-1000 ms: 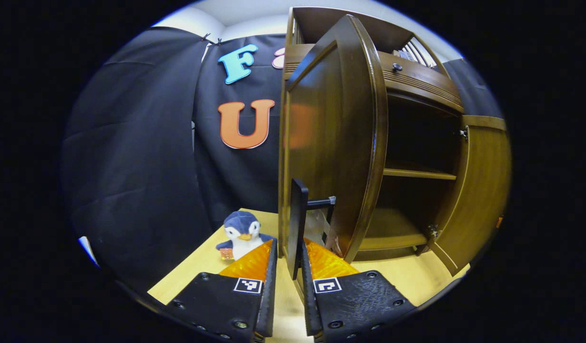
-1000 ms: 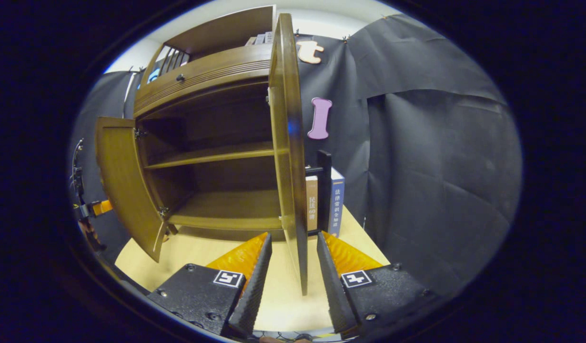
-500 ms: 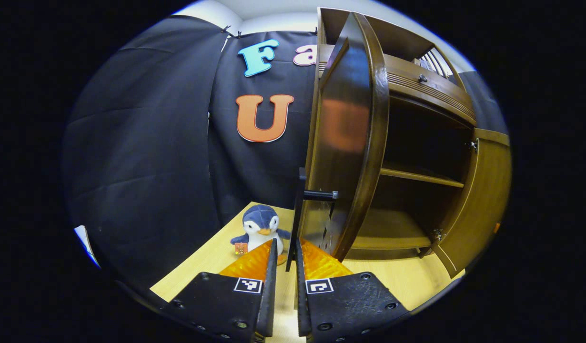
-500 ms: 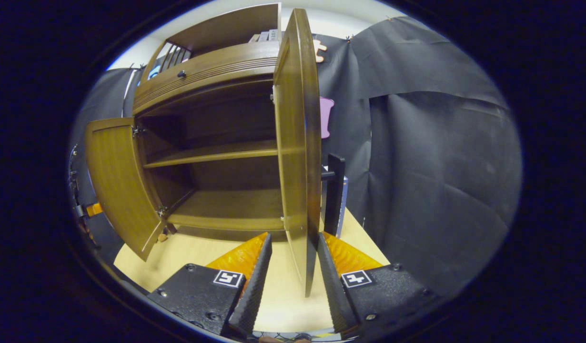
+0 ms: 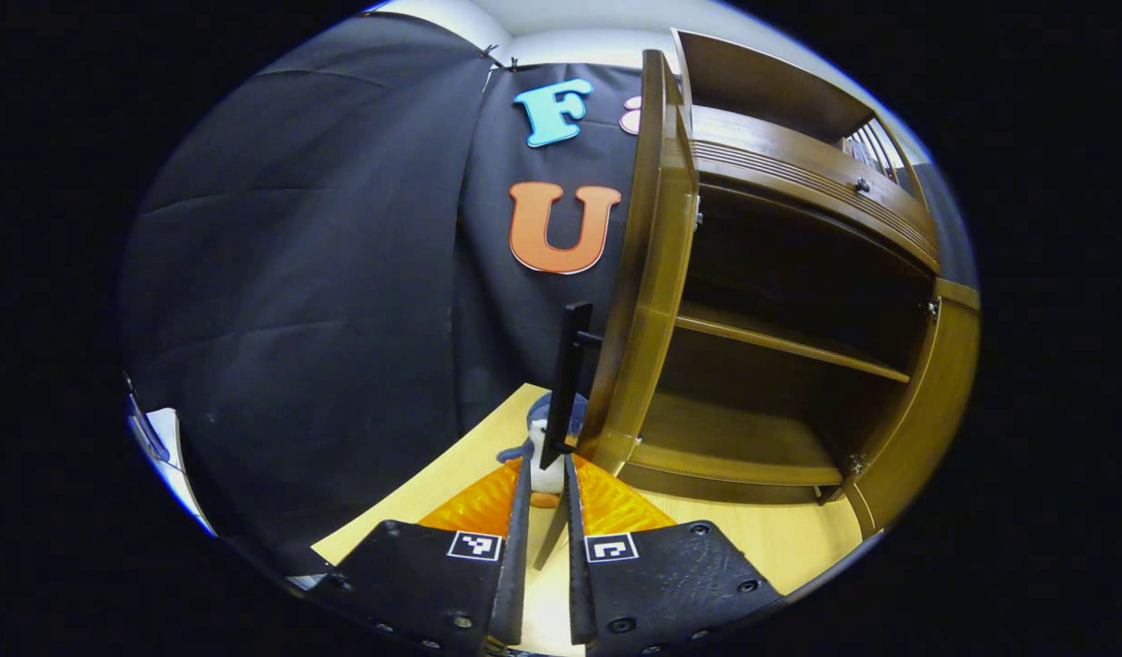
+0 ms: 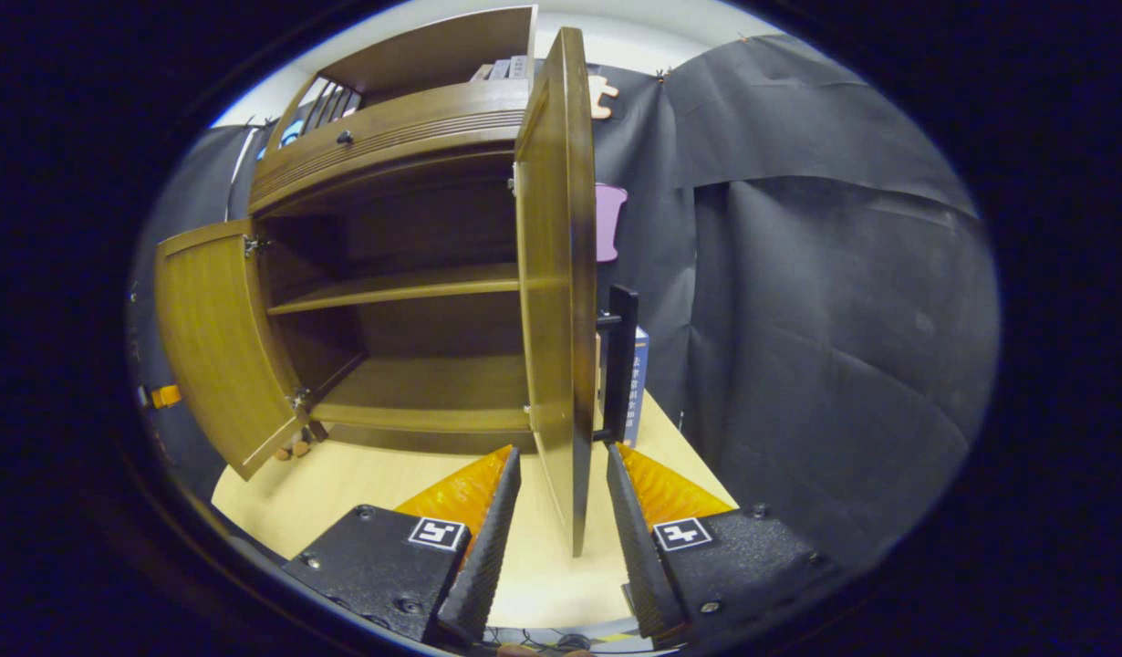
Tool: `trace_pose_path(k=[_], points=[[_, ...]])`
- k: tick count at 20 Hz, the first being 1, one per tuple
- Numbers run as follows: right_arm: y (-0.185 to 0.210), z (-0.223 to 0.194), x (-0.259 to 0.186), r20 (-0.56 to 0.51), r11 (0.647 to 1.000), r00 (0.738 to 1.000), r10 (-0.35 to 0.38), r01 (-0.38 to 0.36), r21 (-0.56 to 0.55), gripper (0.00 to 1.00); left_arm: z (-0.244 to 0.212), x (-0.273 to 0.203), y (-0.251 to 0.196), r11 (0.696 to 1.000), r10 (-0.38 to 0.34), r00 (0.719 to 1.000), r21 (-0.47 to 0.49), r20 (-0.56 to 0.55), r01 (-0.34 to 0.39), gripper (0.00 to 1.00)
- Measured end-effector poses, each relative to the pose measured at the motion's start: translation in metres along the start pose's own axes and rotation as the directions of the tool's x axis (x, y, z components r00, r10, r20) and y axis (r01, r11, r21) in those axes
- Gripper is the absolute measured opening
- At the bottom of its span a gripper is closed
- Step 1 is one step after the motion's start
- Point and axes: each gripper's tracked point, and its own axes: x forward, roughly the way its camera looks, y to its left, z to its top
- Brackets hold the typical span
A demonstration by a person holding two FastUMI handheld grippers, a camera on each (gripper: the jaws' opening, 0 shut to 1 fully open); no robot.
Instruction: Open the right door of the double-door shoe cabinet with the right hand, and open the left door with the left hand.
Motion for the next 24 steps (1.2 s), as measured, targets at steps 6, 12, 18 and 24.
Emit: trace_pose_path(k=[6,12,18,24], points=[[0.012,0.013,-0.023,0.049,1.000,0.999,-0.001,0.001,-0.003,0.61,0.014,-0.015,-0.012,0.994,-0.012,0.999,0.105,0.047,0.008,0.19],[0.047,0.030,-0.035,0.101,0.997,0.994,0.051,-0.044,-0.064,0.62,0.029,-0.031,-0.041,0.983,-0.047,0.993,0.180,0.109,0.027,0.34],[0.087,0.041,-0.032,0.117,0.986,0.984,0.138,-0.126,-0.106,0.64,0.039,-0.044,-0.084,0.978,-0.118,0.984,0.186,0.135,0.092,0.41],[0.115,0.061,-0.027,0.153,0.978,0.969,0.193,-0.177,-0.111,0.64,0.050,-0.066,-0.132,0.972,-0.199,0.966,0.157,0.164,0.174,0.77]])
